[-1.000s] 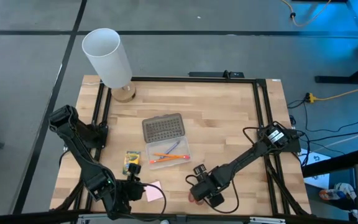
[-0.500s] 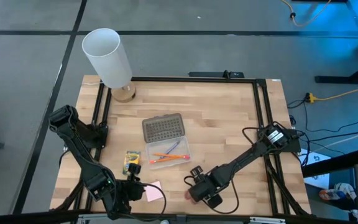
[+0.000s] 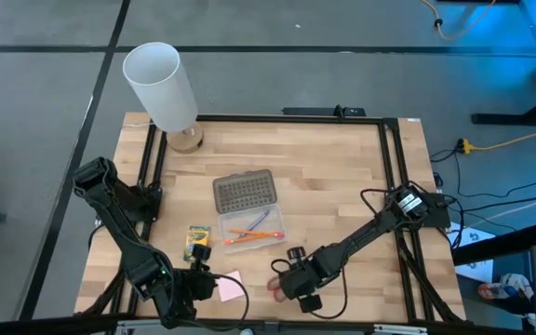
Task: Pack school essentials
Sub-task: Put the red scissors into the gray supply box
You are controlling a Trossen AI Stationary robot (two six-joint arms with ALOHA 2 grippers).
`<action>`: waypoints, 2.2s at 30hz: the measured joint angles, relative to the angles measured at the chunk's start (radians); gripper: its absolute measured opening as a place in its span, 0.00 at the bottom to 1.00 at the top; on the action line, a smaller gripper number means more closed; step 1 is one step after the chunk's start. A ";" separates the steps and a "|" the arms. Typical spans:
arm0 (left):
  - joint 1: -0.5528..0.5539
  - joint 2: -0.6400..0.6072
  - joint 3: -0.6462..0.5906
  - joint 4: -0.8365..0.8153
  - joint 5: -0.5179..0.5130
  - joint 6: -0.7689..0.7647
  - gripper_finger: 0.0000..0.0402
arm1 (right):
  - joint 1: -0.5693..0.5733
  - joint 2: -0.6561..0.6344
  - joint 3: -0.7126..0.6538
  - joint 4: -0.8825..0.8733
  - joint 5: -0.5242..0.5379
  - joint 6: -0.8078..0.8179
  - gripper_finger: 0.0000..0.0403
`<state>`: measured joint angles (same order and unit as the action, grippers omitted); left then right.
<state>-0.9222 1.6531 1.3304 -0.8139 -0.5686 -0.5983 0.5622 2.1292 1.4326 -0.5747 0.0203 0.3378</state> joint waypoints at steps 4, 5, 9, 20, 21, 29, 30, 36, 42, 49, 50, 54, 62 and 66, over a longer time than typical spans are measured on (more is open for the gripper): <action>0.000 0.000 0.000 0.000 0.000 0.000 0.17 | 0.000 -0.003 0.000 0.003 0.004 0.008 0.29; 0.000 0.000 0.000 0.000 0.000 0.000 0.17 | 0.000 -0.007 0.000 0.004 0.006 0.021 0.29; 0.000 0.000 0.000 0.000 0.000 0.000 0.17 | -0.002 -0.003 0.036 -0.037 0.010 0.024 0.29; 0.000 0.000 0.000 0.000 0.000 0.001 0.17 | -0.023 0.002 0.215 -0.263 0.108 0.006 0.29; 0.000 0.000 0.000 0.000 0.000 0.001 0.17 | -0.028 0.002 0.238 -0.274 0.109 -0.010 0.29; 0.000 0.000 0.000 -0.002 0.000 0.007 0.17 | -0.103 -0.002 0.401 -0.319 0.098 -0.166 0.29; 0.000 0.000 0.000 -0.005 0.000 0.007 0.17 | -0.121 -0.003 0.413 -0.318 0.089 -0.189 0.29; 0.000 0.000 0.000 -0.008 0.000 0.008 0.17 | -0.219 -0.003 0.434 -0.260 0.030 -0.265 0.29; 0.000 0.000 0.000 -0.008 0.000 0.009 0.17 | -0.310 0.003 0.426 -0.151 -0.072 -0.301 0.30; 0.000 0.000 0.000 -0.007 0.000 0.009 0.17 | -0.361 0.012 0.426 -0.098 -0.121 -0.321 0.30; 0.000 0.000 0.000 -0.007 0.000 0.009 0.17 | -0.369 0.012 0.426 -0.096 -0.121 -0.320 0.30; 0.000 0.000 0.000 -0.007 0.000 0.009 0.17 | -0.393 0.013 0.426 -0.085 -0.116 -0.319 0.30; 0.000 0.000 0.000 -0.007 0.000 0.009 0.17 | -0.418 0.070 0.426 -0.074 -0.120 -0.316 0.30; 0.000 0.000 0.000 -0.007 0.000 0.008 0.17 | -0.428 0.077 0.425 -0.073 -0.120 -0.312 0.30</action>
<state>-0.9224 1.6527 1.3300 -0.8211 -0.5682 -0.5900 0.1337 2.2066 1.8576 -0.6473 -0.0995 0.0255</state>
